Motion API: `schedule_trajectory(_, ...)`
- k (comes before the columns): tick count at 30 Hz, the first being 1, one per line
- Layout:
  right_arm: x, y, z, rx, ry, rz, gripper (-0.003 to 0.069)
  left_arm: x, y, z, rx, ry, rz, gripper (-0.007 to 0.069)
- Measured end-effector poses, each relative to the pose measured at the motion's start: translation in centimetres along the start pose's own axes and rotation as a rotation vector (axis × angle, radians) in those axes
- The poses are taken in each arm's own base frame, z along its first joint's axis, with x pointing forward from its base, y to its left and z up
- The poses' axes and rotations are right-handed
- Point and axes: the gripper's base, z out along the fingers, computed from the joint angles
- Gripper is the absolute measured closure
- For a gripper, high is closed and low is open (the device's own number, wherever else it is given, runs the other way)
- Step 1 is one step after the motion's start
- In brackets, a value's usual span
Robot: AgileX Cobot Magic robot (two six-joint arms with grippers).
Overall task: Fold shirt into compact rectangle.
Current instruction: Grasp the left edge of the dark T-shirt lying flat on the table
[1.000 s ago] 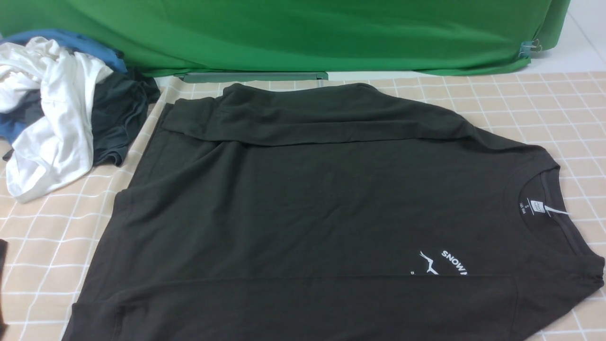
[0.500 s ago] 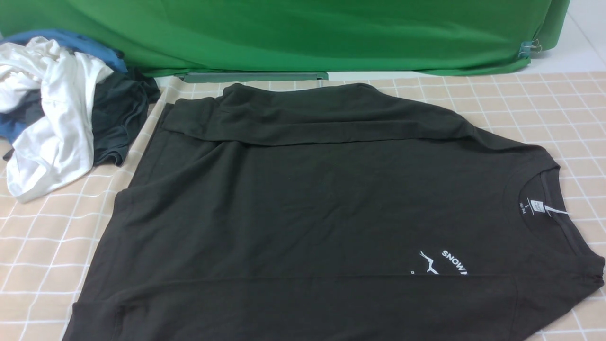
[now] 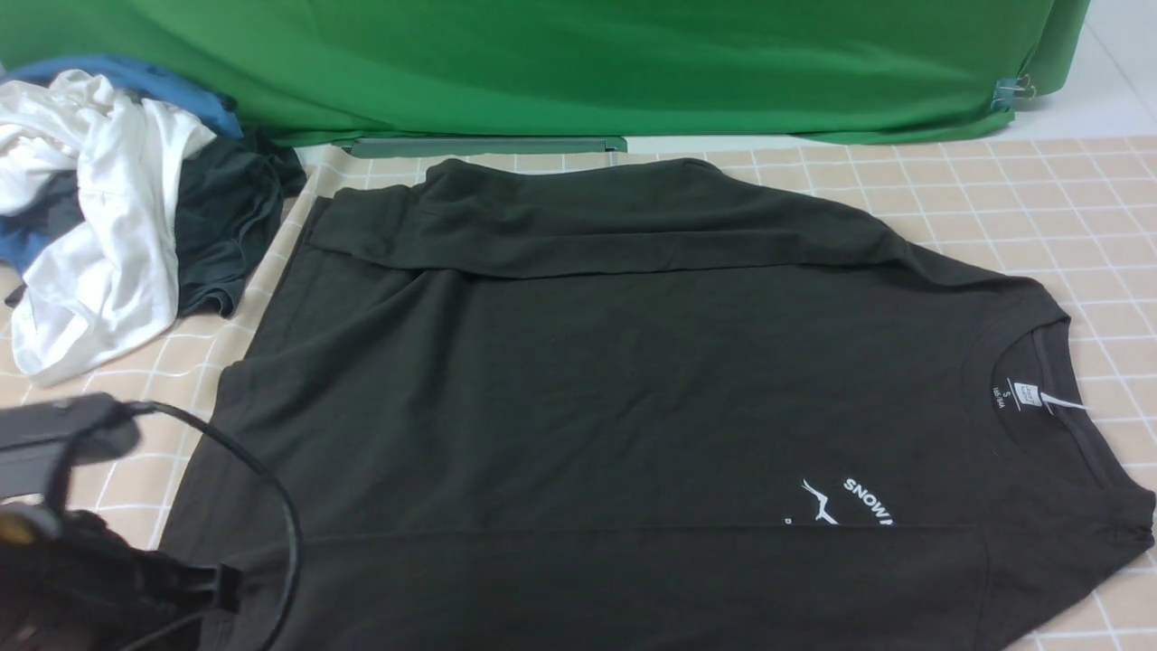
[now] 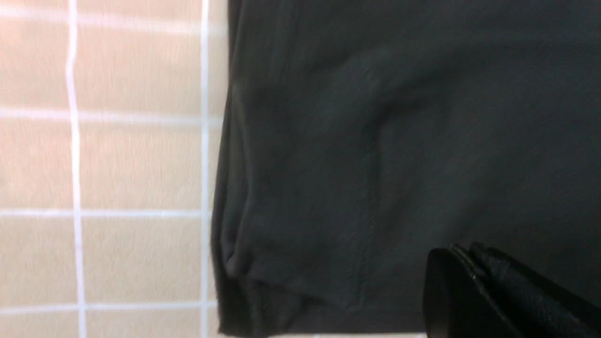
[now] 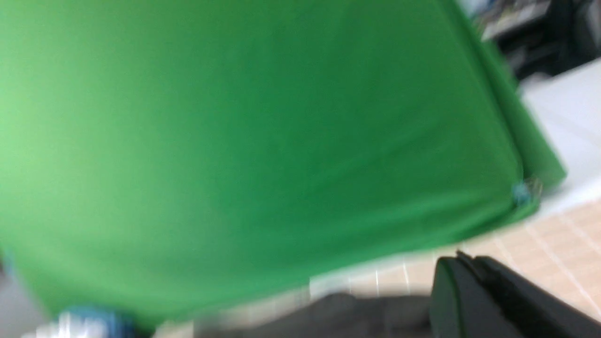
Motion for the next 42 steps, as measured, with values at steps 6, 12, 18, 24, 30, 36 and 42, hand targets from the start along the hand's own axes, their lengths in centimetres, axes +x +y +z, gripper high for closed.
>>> schedule_trajectory(6, -2.6, 2.6, 2.9, -0.071, 0.393, -0.177, 0.0622, -2.9, 0.4, 2.2, -0.062, 0.095, 0.012, 0.0604)
schedule_trajectory(12, -1.0, 3.6, 5.6, -0.149, 0.585, -0.248, 0.0622, -4.0, 1.2, 2.7, -0.146, 0.059, 0.007, 0.0599)
schedule_trajectory(18, 0.7, 4.4, 7.0, -0.226, 0.617, -0.259, 0.0622, -4.2, 1.9, 2.6, -0.222, 0.030, -0.005, 0.0464)
schedule_trajectory(24, 1.0, 5.1, 7.6, -0.269, 0.586, -0.257, 0.0622, -4.6, 1.8, 2.6, -0.218, -0.018, -0.005, 0.0286)
schedule_trajectory(30, 0.9, 5.3, 8.0, -0.285, 0.550, -0.272, 0.0622, -4.9, 2.0, 4.7, -0.223, 0.056, -0.049, 0.0158)
schedule_trajectory(36, 0.8, 5.3, 8.0, -0.288, 0.540, -0.272, 0.0622, -5.1, 2.1, 6.6, -0.217, 0.120, -0.080, 0.0195)
schedule_trajectory(42, 0.8, 5.3, 8.0, -0.288, 0.538, -0.273, 0.0622, -5.2, 2.0, 6.7, -0.204, 0.127, -0.078, 0.0488)
